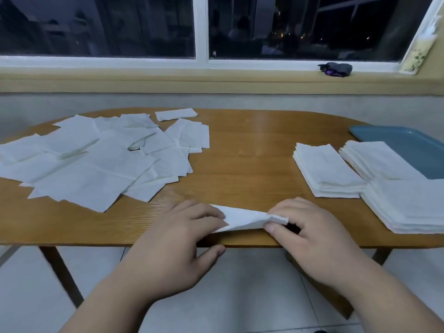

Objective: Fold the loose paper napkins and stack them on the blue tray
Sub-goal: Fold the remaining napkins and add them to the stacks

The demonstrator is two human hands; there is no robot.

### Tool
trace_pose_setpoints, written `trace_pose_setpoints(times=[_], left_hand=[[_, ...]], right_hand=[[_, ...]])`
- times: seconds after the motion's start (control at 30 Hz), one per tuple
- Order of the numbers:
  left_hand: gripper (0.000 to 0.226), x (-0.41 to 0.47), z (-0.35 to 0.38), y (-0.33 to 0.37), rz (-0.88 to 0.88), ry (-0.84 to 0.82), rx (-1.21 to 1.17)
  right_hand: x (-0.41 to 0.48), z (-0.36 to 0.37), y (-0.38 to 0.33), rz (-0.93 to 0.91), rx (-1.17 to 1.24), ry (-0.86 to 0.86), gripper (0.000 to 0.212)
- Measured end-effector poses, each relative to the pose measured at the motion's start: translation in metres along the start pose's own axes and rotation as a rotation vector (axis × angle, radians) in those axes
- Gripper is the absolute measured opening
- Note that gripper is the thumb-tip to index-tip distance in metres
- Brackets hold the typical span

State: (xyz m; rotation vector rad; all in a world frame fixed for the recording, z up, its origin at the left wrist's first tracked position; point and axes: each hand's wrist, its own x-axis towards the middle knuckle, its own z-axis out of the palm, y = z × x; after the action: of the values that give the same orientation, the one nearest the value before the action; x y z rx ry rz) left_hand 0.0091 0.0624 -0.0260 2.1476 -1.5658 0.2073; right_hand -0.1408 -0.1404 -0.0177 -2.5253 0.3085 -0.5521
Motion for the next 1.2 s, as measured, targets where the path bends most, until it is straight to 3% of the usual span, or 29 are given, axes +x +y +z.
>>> trace_pose_setpoints(times=[0.13,0.27,0.37,0.47,0.57,0.7,0.83,0.93,1.1,1.2], left_hand=[[0.016,0.004,-0.006,0.007,-0.029,0.092,-0.063],[0.017,0.007,-0.010,0.019,-0.286,0.245,-0.376],[0.009,0.013,-0.007,0.020,-0.397,0.238,-0.396],[0.053,0.018,-0.003,0.017,-0.450,0.147,-0.317],[0.059,0.021,-0.001,0.013,-0.415,0.118,-0.123],[0.032,0.017,0.001,0.005,-0.352,0.202,0.020],[0.020,0.011,0.000,0.001,-0.262,0.151,-0.030],[0.031,0.009,-0.002,-0.002,-0.198,0.036,-0.054],[0.032,0.010,-0.006,-0.008,-0.195,0.024,-0.044],[0.035,0.010,-0.010,-0.011,-0.213,0.010,-0.063]], right_hand=[[-0.002,-0.005,-0.004,0.132,0.156,0.060,0.029],[-0.001,-0.006,-0.004,0.225,0.267,0.128,0.032],[0.005,-0.005,-0.005,0.266,0.324,0.191,0.021],[0.008,-0.002,-0.003,0.270,0.225,0.180,0.051],[0.010,0.001,-0.001,0.247,-0.007,0.122,0.052],[0.010,0.009,0.001,0.169,-0.221,0.116,0.030],[0.011,0.012,0.002,0.226,-0.194,0.165,0.018],[0.010,0.010,0.002,0.212,-0.151,0.151,0.014],[0.008,0.008,0.001,0.175,-0.175,0.042,0.013],[0.012,0.006,-0.002,0.195,-0.030,0.057,0.008]])
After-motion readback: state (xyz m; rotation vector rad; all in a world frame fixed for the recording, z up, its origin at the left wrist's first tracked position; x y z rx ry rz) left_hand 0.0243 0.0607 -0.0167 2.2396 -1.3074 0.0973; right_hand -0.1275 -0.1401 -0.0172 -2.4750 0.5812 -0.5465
